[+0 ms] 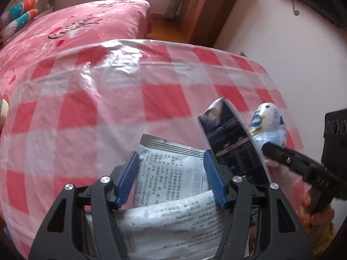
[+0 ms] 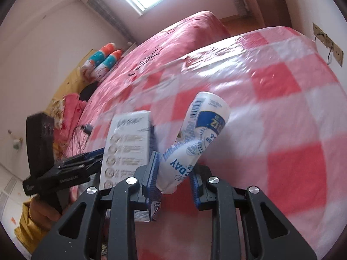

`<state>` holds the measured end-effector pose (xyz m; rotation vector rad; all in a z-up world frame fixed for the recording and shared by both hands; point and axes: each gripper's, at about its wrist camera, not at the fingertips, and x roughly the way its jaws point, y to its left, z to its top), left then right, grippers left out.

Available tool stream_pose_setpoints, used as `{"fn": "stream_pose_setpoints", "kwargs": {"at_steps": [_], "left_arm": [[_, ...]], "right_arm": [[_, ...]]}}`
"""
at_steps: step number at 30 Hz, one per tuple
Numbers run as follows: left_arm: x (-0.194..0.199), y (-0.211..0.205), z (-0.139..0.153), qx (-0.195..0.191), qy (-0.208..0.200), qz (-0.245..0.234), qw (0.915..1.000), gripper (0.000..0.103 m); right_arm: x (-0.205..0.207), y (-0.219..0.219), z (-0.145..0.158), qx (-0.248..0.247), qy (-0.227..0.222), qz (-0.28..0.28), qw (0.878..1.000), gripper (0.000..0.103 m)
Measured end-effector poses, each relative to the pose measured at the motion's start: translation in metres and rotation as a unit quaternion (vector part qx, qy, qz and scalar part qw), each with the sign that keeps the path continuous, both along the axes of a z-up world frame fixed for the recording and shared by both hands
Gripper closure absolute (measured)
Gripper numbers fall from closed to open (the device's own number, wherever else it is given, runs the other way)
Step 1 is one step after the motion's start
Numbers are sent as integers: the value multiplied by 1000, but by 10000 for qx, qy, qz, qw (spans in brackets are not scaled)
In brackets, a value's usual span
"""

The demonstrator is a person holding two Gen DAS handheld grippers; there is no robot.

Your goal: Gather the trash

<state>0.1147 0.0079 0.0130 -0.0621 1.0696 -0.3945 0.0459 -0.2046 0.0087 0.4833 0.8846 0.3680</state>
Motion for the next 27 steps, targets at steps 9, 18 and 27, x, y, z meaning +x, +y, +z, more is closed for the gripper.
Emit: {"fn": "stream_pose_setpoints", "kwargs": {"at_steps": [9, 18, 27], "left_arm": [[-47, 33, 32, -659, -634, 172, 9957, 40], [-134, 68, 52, -502, -1001, -151, 9936, 31], [-180, 67, 12, 46, -706, -602, 9957, 31]], "right_arm": [[-64, 19, 19, 110, -529, -37, 9985, 76], [-112, 39, 12, 285, -555, 271, 9977, 76], [-140, 54, 12, 362, -496, 621, 9962, 76]]}}
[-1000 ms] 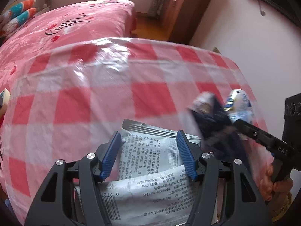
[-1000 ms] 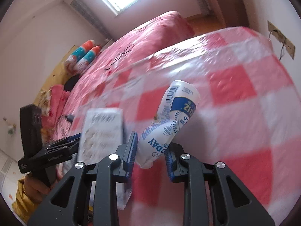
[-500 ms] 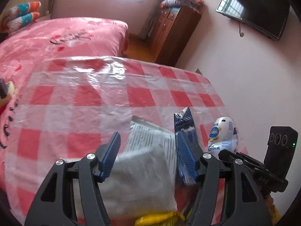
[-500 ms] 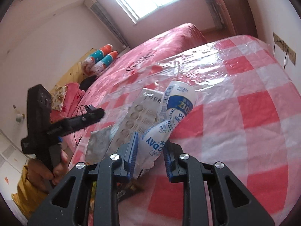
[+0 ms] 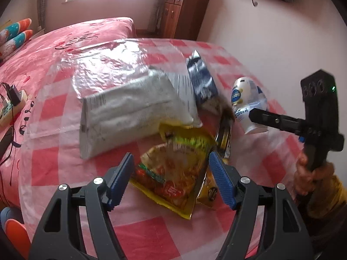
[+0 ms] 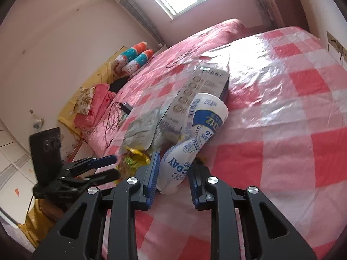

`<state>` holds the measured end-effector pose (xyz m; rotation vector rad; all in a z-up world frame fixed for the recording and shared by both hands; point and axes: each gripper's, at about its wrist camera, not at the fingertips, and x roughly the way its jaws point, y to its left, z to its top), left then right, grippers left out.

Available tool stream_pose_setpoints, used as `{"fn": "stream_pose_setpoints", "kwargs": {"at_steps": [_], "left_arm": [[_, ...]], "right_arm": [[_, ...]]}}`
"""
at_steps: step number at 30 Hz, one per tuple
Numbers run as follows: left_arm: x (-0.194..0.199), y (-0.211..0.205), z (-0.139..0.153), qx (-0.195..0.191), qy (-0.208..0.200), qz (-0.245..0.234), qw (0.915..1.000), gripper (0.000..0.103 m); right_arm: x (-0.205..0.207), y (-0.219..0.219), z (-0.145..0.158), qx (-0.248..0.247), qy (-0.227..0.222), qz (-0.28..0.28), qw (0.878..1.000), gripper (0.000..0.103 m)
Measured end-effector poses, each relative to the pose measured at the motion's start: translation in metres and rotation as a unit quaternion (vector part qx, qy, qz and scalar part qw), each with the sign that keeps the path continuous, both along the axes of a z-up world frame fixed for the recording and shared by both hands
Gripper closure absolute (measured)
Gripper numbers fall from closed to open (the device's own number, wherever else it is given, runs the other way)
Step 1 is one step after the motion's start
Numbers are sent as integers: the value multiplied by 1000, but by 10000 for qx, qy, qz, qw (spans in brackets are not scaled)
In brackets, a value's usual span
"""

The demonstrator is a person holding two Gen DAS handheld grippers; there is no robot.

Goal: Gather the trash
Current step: 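Grasp the yellow noodle snack bag with left tool while right tool releases the bottle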

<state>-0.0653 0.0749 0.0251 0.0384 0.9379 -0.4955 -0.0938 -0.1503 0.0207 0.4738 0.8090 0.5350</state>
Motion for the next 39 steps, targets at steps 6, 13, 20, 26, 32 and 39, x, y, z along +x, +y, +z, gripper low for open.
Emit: {"fn": "stream_pose_setpoints", "kwargs": {"at_steps": [6, 13, 20, 26, 32, 39], "left_arm": [[8, -9, -8, 198, -35, -138, 9997, 31], [-3, -29, -15, 561, -210, -573, 9966, 24], [2, -30, -18, 450, -242, -465, 9976, 20], [4, -26, -22, 371, -297, -65, 9989, 33], [2, -19, -20, 302, -327, 150, 9989, 48], [0, -5, -19, -11, -246, 365, 9990, 56]], "right_arm": [[-11, 12, -4, -202, 206, 191, 9994, 74], [-13, 4, -5, -261, 317, -184, 9990, 39], [-5, -8, -6, -306, 395, -541, 9973, 26], [-4, -14, -3, -443, 394, -828, 9948, 22], [6, -20, 15, -320, 293, -1002, 9940, 22], [19, -3, 42, -414, 44, -905, 9950, 22]]}}
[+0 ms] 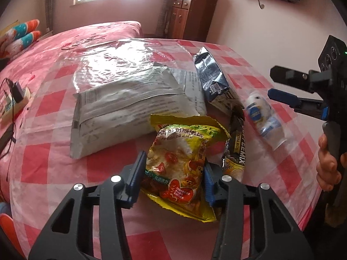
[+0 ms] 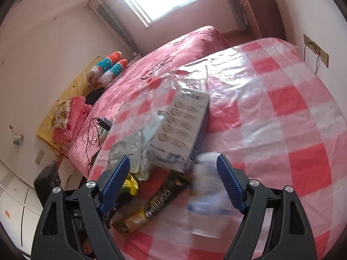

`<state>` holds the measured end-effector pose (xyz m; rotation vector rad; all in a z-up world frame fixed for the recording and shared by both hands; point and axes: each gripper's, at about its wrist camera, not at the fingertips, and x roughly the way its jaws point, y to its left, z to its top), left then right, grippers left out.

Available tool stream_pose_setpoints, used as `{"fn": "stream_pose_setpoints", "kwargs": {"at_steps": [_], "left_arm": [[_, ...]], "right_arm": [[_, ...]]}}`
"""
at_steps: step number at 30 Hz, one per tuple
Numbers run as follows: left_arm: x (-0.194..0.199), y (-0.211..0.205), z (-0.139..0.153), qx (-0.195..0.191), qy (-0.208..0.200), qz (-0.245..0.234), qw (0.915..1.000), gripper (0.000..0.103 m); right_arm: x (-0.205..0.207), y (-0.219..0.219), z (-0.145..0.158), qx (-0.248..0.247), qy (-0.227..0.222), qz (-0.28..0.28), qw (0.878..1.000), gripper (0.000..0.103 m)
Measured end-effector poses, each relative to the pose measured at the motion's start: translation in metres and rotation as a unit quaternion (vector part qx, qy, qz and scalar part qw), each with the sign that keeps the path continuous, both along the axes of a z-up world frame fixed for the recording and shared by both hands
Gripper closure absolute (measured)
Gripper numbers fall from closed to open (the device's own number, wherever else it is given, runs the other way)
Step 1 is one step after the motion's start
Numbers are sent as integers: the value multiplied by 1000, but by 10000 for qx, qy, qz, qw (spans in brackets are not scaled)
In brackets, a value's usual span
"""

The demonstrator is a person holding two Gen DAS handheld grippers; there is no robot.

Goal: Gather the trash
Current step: 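Grasp the yellow noodle snack bag with left tool while right tool releases the bottle, then grasp the white printed packet with the right tool and lift it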

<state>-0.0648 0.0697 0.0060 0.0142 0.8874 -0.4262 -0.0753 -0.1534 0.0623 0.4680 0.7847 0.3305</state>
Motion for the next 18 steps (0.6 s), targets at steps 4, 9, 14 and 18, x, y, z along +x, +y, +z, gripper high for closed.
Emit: {"fn": "stream_pose_setpoints", "kwargs": {"at_steps": [4, 9, 14, 18], "left_arm": [[-3, 13, 0, -223, 78, 156, 9996, 58], [-9, 32, 0, -396, 137, 351, 9985, 58], [-21, 62, 4, -521, 131, 635, 9965, 59], [-30, 90, 8, -516, 146, 949, 9940, 59]], "right_arm": [[7, 18, 9, -183, -101, 187, 9996, 22], [21, 53, 13, -502, -145, 643, 9966, 22], [39, 109, 14, -1382, -174, 1531, 9783, 22], [46, 156, 10, -2062, -338, 2431, 9472, 22]]}}
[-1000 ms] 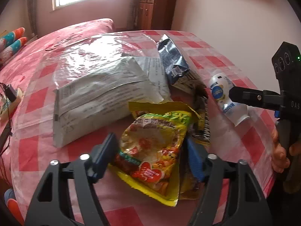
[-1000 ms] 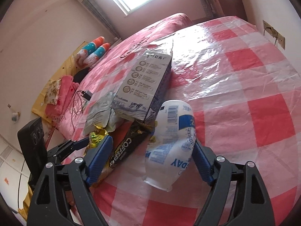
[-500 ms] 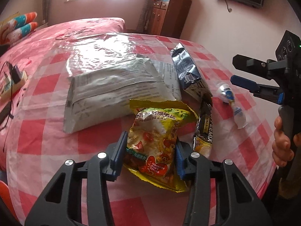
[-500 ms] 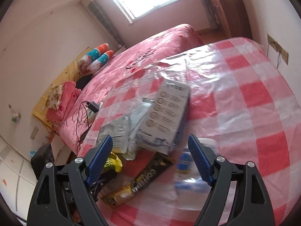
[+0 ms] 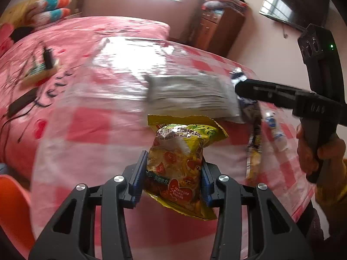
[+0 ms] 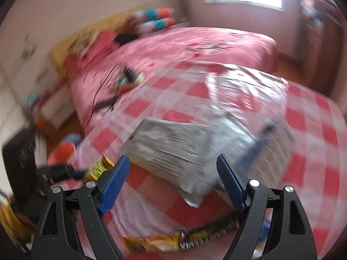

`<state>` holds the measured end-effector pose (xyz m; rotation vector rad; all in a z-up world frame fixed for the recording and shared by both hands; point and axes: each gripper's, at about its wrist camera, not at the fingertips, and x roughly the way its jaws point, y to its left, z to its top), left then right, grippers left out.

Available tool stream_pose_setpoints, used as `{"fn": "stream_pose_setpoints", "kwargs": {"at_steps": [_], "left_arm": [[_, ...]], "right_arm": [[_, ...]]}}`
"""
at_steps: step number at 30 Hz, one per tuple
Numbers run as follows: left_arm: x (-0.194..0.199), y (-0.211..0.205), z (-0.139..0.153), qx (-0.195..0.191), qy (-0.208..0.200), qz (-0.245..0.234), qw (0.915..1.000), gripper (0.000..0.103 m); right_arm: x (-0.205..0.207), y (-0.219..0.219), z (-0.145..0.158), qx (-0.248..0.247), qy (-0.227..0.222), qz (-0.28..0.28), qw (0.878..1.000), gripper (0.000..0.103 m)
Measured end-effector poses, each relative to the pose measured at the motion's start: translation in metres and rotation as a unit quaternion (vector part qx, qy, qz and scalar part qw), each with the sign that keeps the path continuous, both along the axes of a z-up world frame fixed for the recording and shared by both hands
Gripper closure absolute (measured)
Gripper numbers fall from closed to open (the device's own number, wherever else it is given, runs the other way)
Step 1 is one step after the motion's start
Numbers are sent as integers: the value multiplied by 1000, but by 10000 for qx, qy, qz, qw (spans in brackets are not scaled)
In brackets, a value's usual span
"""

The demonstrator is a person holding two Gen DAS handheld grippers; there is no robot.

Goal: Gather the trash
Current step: 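Grasp the white printed packet with the right tool and lift it, then carry the snack bag with left tool while right tool carries the packet to bin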

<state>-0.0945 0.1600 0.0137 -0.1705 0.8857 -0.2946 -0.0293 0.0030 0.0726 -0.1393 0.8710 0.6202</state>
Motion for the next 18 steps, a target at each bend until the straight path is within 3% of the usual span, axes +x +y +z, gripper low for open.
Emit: {"fn": "stream_pose_setpoints", "kwargs": {"at_steps": [5, 7, 8, 14, 16, 18], "left_arm": [[-10, 41, -4, -3, 127, 446, 9989, 59], [-14, 52, -6, 7, 173, 579, 9982, 58], [-16, 58, -7, 1, 200, 636, 9978, 58], [-21, 77, -7, -60, 224, 863, 9960, 58], [-21, 79, -6, -92, 226, 909, 9956, 58], [-22, 82, -7, -111, 226, 938, 9953, 58]], "right_arm": [[9, 44, -11, -954, -242, 1076, 9893, 21], [14, 56, -13, -1245, -349, 1360, 9822, 16], [19, 62, -14, -1366, -307, 1589, 9773, 13], [43, 84, -26, -1851, -98, 2333, 9546, 11], [53, 89, -38, -1880, 330, 2607, 9464, 8], [52, 92, -49, -2126, 286, 2687, 9390, 7]]}}
